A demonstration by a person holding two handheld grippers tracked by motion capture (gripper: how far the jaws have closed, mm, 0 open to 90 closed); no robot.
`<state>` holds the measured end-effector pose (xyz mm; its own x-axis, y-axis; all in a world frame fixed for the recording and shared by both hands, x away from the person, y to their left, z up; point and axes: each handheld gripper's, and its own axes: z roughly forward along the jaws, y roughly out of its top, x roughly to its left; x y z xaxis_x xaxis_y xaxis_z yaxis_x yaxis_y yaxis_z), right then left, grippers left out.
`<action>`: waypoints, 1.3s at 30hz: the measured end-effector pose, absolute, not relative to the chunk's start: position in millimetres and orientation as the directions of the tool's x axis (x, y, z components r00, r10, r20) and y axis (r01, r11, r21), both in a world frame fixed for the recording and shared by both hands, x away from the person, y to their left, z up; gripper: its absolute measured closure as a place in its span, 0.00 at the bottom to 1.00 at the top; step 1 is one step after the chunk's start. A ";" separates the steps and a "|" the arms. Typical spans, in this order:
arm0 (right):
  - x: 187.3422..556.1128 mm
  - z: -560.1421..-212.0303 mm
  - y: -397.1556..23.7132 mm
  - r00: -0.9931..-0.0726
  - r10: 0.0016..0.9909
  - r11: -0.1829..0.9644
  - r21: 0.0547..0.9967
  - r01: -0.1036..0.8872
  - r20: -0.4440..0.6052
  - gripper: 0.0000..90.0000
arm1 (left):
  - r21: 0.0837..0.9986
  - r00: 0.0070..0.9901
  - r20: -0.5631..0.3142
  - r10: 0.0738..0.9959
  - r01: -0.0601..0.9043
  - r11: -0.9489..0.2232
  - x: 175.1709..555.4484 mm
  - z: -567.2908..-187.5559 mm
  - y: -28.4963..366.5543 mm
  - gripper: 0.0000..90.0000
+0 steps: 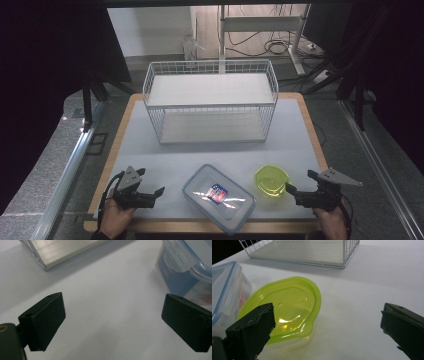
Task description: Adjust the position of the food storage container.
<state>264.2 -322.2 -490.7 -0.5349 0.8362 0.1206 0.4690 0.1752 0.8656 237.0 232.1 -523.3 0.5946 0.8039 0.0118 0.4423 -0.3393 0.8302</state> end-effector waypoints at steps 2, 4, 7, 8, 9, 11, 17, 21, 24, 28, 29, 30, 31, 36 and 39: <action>264.5 -491.1 -321.2 -0.533 0.838 0.178 0.864 0.470 0.117 0.00 | 0.838 0.597 0.011 0.802 0.433 -0.333 237.0 -523.7 232.8 0.05; 264.3 -491.0 -319.5 -0.539 0.834 0.183 0.863 0.471 0.117 0.00 | 0.842 0.600 0.002 0.800 0.431 -0.326 237.0 -523.9 233.0 0.05; 263.8 -490.5 -317.6 -0.537 0.836 0.189 0.862 0.470 0.110 0.00 | 0.852 0.613 -0.010 0.790 0.419 -0.314 236.9 -524.6 232.7 0.04; 263.9 -490.5 -317.5 -0.535 0.838 0.188 0.863 0.470 0.109 0.00 | 0.852 0.616 -0.009 0.788 0.417 -0.316 237.0 -524.7 232.4 0.04; 264.0 -490.5 -317.6 -0.534 0.838 0.182 0.863 0.470 0.114 0.00 | 0.851 0.616 -0.013 0.787 0.420 -0.315 237.1 -524.7 232.2 0.05; 264.4 -490.6 -317.4 -0.531 0.839 0.180 0.862 0.474 0.117 0.00 | 0.847 0.617 -0.016 0.787 0.427 -0.317 237.7 -525.3 231.7 0.05; 265.4 -492.2 -313.6 -0.521 0.847 0.196 0.849 0.490 0.105 0.00 | 0.844 0.609 -0.010 0.793 0.431 -0.320 237.6 -525.2 232.4 0.05; 266.1 -492.1 -311.8 -0.517 0.852 0.217 0.843 0.493 0.083 0.00 | 0.839 0.601 -0.023 0.799 0.446 -0.312 237.2 -524.7 233.2 0.05; 264.5 -489.0 -310.6 -0.526 0.847 0.230 0.841 0.490 0.075 0.00 | 0.836 0.593 -0.039 0.804 0.460 -0.299 237.5 -524.1 233.6 0.05; 262.3 -485.5 -308.8 -0.535 0.842 0.238 0.841 0.486 0.071 0.00 | 0.832 0.585 -0.053 0.809 0.474 -0.288 237.4 -523.5 234.3 0.05; 260.9 -483.1 -306.9 -0.535 0.843 0.252 0.838 0.484 0.056 0.00 | 0.833 0.584 -0.062 0.809 0.478 -0.281 236.8 -522.6 234.5 0.05; 260.3 -482.2 -306.2 -0.534 0.844 0.256 0.838 0.482 0.049 0.00 | 0.833 0.583 -0.062 0.810 0.477 -0.280 236.5 -522.2 234.2 0.05; 259.6 -481.0 -305.5 -0.533 0.845 0.261 0.838 0.480 0.042 0.02 | 0.832 0.584 -0.058 0.810 0.477 -0.284 236.1 -521.7 233.7 0.05; 251.7 -470.6 -299.2 -0.542 0.840 0.287 0.839 0.463 0.011 0.22 | 0.833 0.601 -0.065 0.796 0.472 -0.289 235.0 -520.5 232.1 0.04; 244.6 -465.1 -294.8 -0.567 0.824 0.295 0.838 0.458 0.020 0.37 | 0.836 0.600 -0.059 0.798 0.466 -0.290 234.2 -519.4 231.6 0.04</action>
